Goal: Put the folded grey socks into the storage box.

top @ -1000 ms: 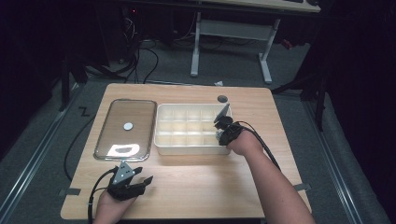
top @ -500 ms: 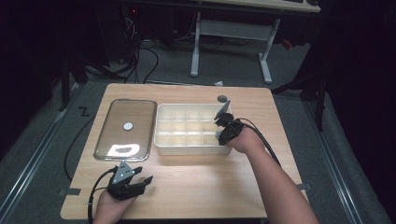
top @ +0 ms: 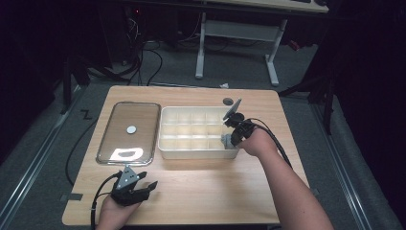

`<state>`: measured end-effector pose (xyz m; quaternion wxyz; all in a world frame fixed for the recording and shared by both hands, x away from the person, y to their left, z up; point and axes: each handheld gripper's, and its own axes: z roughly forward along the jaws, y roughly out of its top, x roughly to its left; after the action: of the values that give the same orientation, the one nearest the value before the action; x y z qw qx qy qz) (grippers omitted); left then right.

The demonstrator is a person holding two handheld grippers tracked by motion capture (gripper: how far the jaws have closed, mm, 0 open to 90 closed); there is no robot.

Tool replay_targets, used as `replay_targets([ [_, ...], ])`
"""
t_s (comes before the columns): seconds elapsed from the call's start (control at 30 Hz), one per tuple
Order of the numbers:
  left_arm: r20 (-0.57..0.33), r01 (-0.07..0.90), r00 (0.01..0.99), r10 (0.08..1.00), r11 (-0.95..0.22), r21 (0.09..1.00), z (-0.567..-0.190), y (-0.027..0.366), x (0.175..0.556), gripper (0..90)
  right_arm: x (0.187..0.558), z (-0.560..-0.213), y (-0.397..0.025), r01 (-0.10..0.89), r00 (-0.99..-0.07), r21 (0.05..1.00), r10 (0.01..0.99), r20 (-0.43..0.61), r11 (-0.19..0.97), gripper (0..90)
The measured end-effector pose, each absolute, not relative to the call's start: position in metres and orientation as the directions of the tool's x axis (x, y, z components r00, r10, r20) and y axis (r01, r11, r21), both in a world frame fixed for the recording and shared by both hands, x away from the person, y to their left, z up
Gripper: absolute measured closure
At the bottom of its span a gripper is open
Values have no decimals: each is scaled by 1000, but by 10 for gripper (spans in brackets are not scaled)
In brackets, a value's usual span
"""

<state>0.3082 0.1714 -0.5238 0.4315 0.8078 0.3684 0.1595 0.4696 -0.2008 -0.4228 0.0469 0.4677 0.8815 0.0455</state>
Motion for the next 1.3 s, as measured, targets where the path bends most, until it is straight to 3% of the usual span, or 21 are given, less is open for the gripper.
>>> replay_targets([
  [0.3,-66,466,674,736,-354,811,-525,173,310,431,476,-460,-198,821,-566,60,823,-46,568,900],
  [0.43,-63,466,675,735,-358,810,-524,174,309,431,474,-449,-199,822,-564,69,825,-33,565,873],
  [0.57,-53,456,681,731,-367,811,-524,171,308,431,474,-428,-201,818,-552,163,833,-46,551,879],
  [0.8,-59,462,677,733,-362,810,-525,171,309,431,482,-437,-196,827,-534,164,843,-70,538,883],
  [1.3,-61,463,679,731,-362,809,-526,172,308,432,496,-462,-188,858,-510,58,860,-24,511,900],
])
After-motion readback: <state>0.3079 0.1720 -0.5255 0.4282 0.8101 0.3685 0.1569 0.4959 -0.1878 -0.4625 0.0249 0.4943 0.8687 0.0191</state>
